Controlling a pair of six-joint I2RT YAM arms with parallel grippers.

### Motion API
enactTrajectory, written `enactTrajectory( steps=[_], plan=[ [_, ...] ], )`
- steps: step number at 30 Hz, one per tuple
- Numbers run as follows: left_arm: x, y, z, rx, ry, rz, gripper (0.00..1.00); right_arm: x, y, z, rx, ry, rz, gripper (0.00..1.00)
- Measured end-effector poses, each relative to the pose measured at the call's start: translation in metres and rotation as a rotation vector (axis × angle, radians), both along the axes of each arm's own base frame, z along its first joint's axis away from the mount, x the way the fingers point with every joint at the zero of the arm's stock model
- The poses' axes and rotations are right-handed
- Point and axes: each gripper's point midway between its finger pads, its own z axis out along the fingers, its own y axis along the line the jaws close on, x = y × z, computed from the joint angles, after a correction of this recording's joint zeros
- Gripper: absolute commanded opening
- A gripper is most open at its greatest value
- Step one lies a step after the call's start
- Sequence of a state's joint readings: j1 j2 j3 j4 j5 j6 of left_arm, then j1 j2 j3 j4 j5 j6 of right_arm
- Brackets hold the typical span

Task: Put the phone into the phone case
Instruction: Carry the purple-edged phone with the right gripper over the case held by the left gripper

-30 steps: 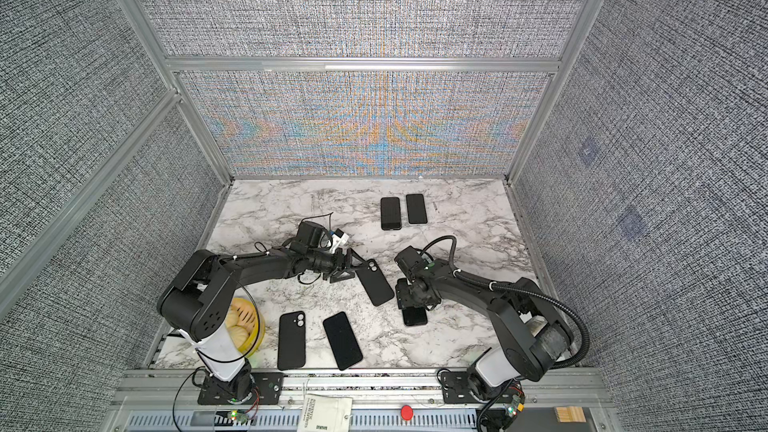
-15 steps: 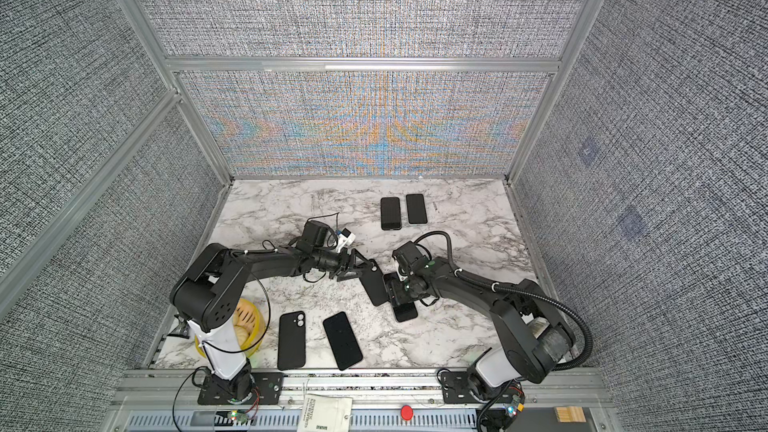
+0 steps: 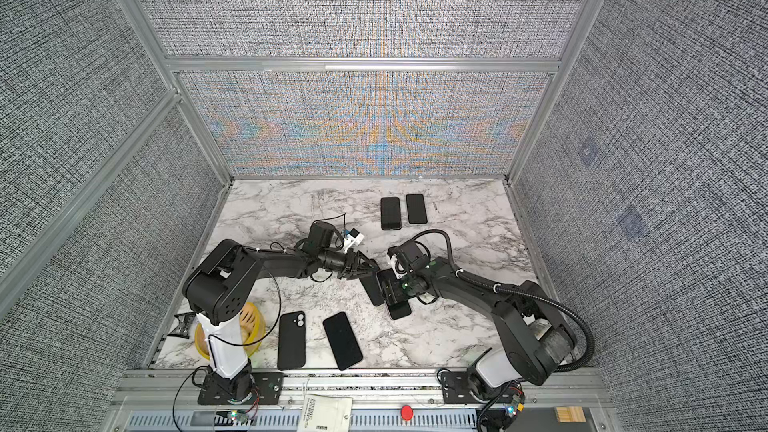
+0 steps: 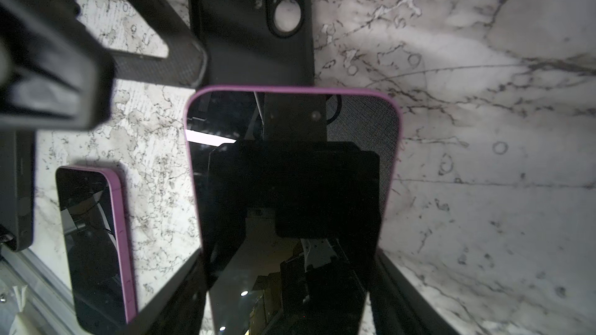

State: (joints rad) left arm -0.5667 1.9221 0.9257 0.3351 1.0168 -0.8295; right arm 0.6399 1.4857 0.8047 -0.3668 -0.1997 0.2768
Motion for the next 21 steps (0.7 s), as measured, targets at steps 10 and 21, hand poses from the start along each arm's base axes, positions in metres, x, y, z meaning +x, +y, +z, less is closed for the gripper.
enactTrajectory(
  steps=[10, 21],
  plan=[
    [-0.004, 0.000, -0.001, 0.008, -0.007, -0.025, 0.34, 0.006, 0.007, 0.010, 0.023, -0.028, 0.027, 0.59],
    [-0.007, -0.007, 0.002, -0.025, -0.006, -0.037, 0.18, 0.008, 0.013, 0.011, 0.031, -0.027, 0.035, 0.58]
  ],
)
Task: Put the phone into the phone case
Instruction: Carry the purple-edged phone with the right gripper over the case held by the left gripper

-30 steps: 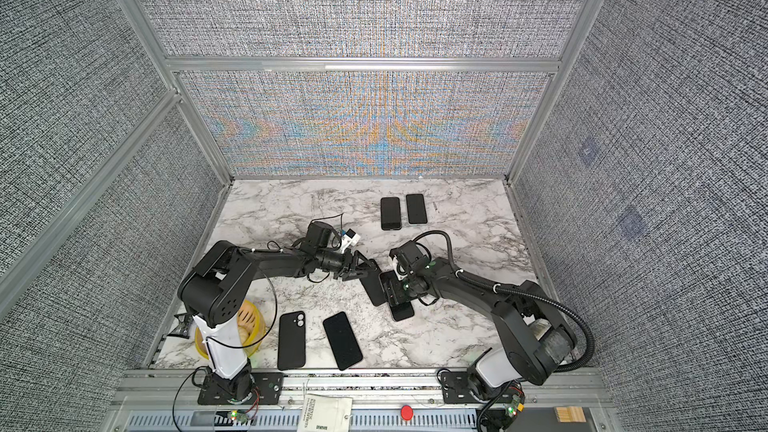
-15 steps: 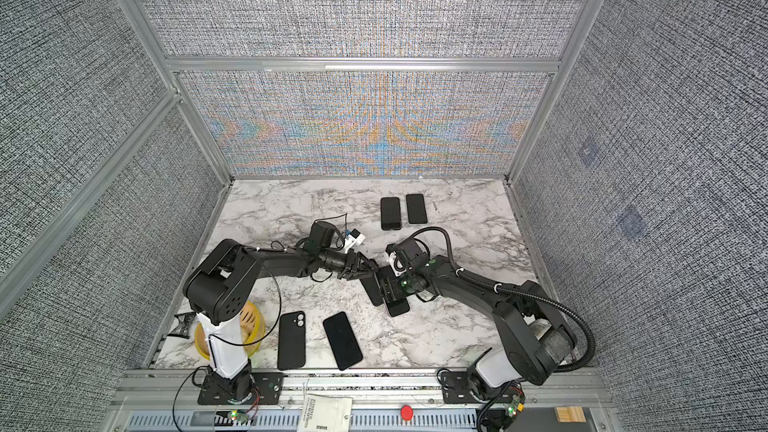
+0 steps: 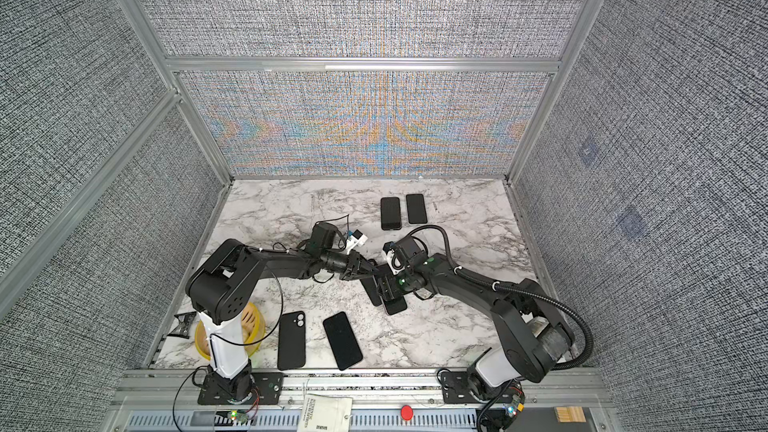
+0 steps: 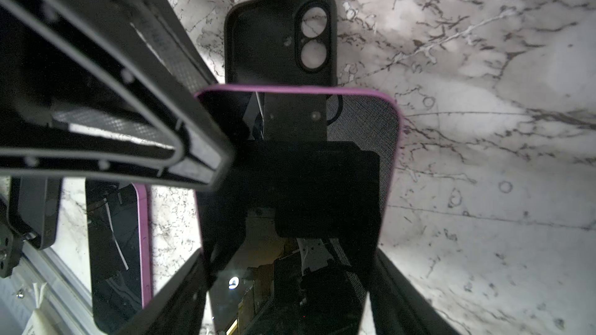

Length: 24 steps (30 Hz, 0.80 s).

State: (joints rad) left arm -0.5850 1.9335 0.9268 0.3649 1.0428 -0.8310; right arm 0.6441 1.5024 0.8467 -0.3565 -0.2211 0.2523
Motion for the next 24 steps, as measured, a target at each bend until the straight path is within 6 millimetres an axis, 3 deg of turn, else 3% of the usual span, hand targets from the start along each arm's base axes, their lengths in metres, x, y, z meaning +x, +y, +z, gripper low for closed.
enactTrajectory(
  steps=[13, 24],
  plan=[
    [-0.0055, 0.0047, -0.0076, 0.012, 0.023, 0.022, 0.09, -0.0011, 0.0059, -0.0036, 0.003, 0.013, 0.022, 0.60],
    [-0.0046, 0.0052, -0.0095, 0.020, 0.029, 0.034, 0.02, -0.0005, 0.0048, -0.0042, -0.009, 0.005, 0.032, 0.72]
  ],
)
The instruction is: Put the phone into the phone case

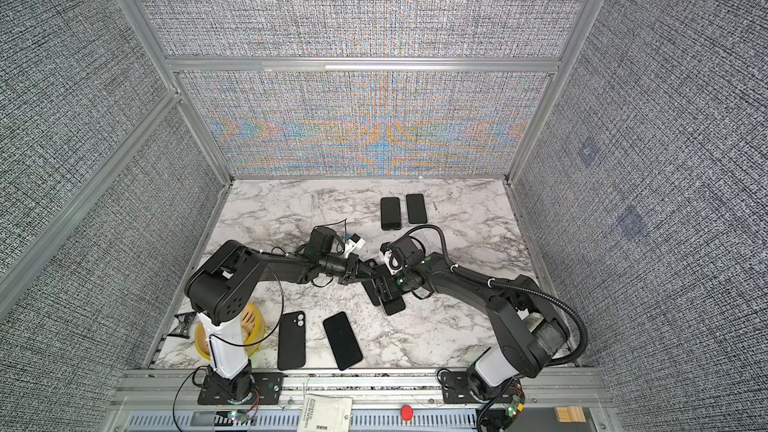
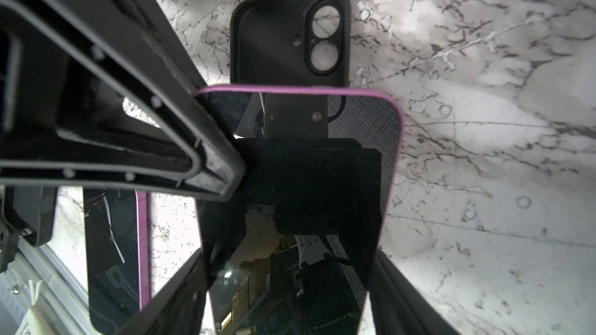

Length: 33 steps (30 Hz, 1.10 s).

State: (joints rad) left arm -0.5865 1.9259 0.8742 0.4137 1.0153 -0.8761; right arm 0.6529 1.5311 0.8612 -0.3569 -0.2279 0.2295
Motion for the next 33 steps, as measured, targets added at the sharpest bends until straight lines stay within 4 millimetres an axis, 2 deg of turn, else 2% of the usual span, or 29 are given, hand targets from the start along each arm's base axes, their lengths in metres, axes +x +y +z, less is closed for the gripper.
enactTrajectory(
  steps=[7, 16, 21, 26, 33],
  plan=[
    [0.001, 0.000, 0.000, 0.003, 0.010, 0.009, 0.01, -0.001, -0.002, 0.005, 0.005, -0.019, 0.005, 0.82],
    [0.008, -0.002, -0.003, -0.013, 0.028, 0.053, 0.00, -0.002, -0.005, 0.020, 0.013, -0.062, 0.021, 0.85],
    [0.009, -0.002, 0.002, -0.025, 0.026, 0.069, 0.00, -0.005, -0.009, 0.052, 0.055, -0.131, 0.013, 0.85],
    [0.014, -0.003, 0.019, -0.054, -0.007, 0.096, 0.00, -0.004, -0.016, 0.091, 0.136, -0.209, -0.054, 0.83],
    [0.034, 0.003, 0.033, -0.151, 0.017, 0.173, 0.00, 0.002, -0.045, 0.106, 0.231, -0.235, -0.220, 0.81]
  ],
)
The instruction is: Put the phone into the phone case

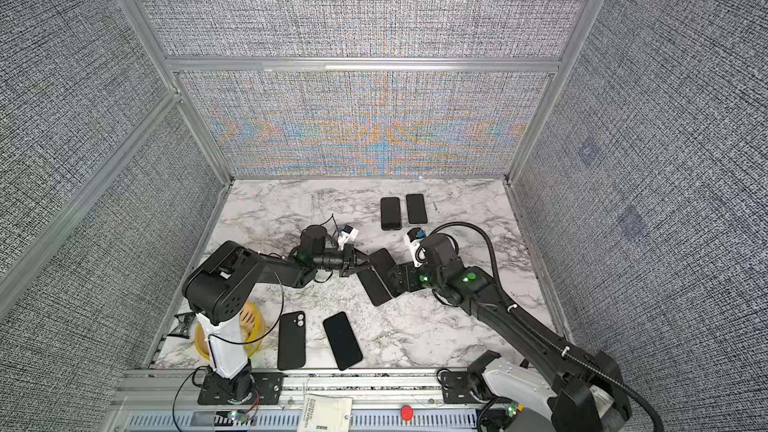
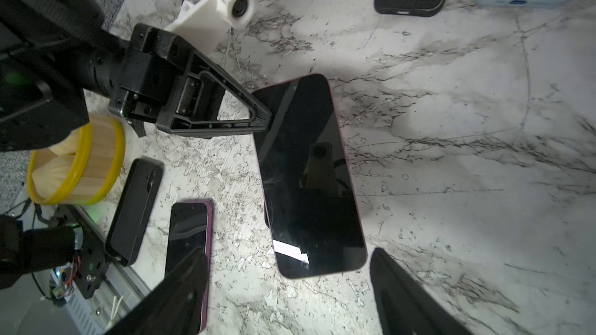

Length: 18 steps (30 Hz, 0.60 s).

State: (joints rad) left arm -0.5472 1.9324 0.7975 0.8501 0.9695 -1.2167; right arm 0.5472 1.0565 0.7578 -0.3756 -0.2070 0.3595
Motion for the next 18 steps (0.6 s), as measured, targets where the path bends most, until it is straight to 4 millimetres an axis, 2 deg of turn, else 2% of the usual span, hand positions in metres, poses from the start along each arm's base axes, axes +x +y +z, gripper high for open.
enactTrajectory(
  steps=[5, 9, 13, 18],
  plan=[
    [0.022, 0.010, 0.015, -0.093, 0.005, 0.069, 0.00, 0.005, -0.008, 0.005, 0.153, 0.010, -0.084, 0.79],
    [0.029, 0.010, 0.033, -0.165, -0.015, 0.087, 0.00, 0.000, -0.013, -0.018, 0.296, 0.084, -0.151, 0.76],
    [0.031, 0.011, 0.033, -0.188, 0.009, 0.105, 0.00, 0.003, -0.015, -0.036, 0.423, 0.162, -0.219, 0.75],
    [0.032, 0.014, 0.033, -0.197, 0.023, 0.141, 0.00, 0.012, -0.004, -0.026, 0.555, 0.164, -0.214, 0.72]
  ],
)
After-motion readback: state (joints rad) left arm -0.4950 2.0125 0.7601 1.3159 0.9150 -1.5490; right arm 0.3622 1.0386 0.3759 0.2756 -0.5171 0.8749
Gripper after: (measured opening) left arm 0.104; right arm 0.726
